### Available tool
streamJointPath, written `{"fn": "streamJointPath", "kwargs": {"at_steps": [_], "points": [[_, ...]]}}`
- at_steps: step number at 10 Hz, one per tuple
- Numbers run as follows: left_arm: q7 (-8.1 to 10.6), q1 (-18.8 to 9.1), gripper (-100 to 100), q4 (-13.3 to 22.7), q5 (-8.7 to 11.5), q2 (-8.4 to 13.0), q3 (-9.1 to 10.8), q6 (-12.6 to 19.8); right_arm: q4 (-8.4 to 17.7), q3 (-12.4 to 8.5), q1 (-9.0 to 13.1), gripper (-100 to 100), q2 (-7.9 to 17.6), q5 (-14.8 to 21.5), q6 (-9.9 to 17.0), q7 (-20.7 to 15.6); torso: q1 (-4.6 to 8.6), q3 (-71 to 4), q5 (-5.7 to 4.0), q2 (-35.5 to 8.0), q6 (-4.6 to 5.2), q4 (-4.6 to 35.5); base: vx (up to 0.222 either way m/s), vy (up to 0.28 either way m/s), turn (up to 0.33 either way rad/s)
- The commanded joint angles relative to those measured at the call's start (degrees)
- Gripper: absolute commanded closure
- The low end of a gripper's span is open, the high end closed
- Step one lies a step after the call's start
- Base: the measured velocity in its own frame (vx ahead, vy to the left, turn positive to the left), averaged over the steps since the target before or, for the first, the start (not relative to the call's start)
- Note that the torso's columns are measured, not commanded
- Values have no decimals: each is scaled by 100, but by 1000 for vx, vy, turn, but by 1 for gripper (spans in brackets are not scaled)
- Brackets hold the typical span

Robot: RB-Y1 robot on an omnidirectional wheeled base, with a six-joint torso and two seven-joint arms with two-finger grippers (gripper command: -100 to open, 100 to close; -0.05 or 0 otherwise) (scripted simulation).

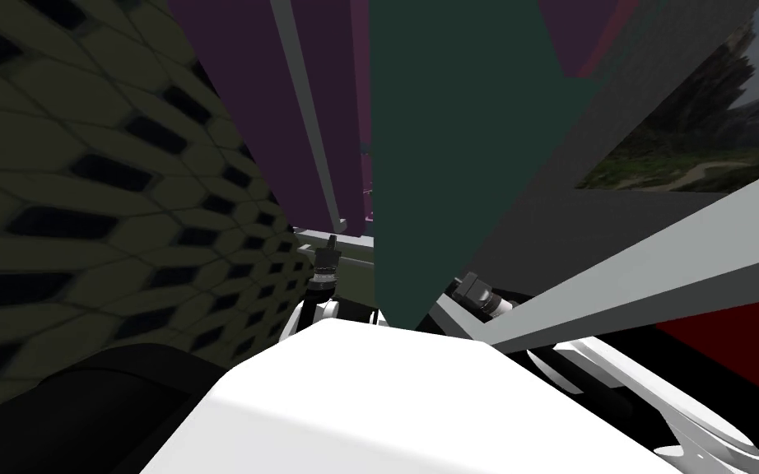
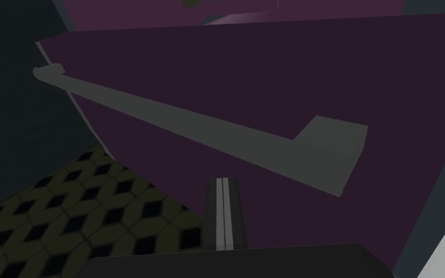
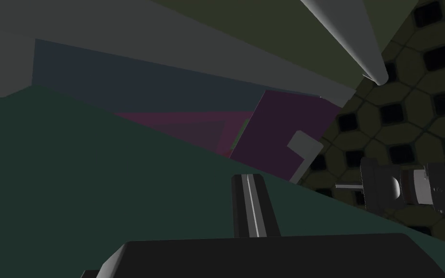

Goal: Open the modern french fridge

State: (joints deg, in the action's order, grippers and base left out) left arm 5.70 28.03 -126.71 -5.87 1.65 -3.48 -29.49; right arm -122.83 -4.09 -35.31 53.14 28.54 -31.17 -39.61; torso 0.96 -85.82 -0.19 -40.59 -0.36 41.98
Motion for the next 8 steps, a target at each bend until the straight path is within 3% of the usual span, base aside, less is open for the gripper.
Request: {"fn": "streamJointPath", "kwargs": {"at_steps": [1,3,8], "points": [[0,0,0,0,0,0,0,0,-394,-96,-37,100,-48,400,-169,162,-12,6,1,2,-5,-4,-26,-27,41],[0,1,0,0,0,0,0,0,-522,-96,-37,100,-48,400,-169,162,-28,15,11,12,23,-7,1,4,-29],[0,1,0,0,0,0,0,0,-575,-96,-37,100,-48,400,-169,162,-34,23,18,20,-11,8,-3,-2,-8]]}}
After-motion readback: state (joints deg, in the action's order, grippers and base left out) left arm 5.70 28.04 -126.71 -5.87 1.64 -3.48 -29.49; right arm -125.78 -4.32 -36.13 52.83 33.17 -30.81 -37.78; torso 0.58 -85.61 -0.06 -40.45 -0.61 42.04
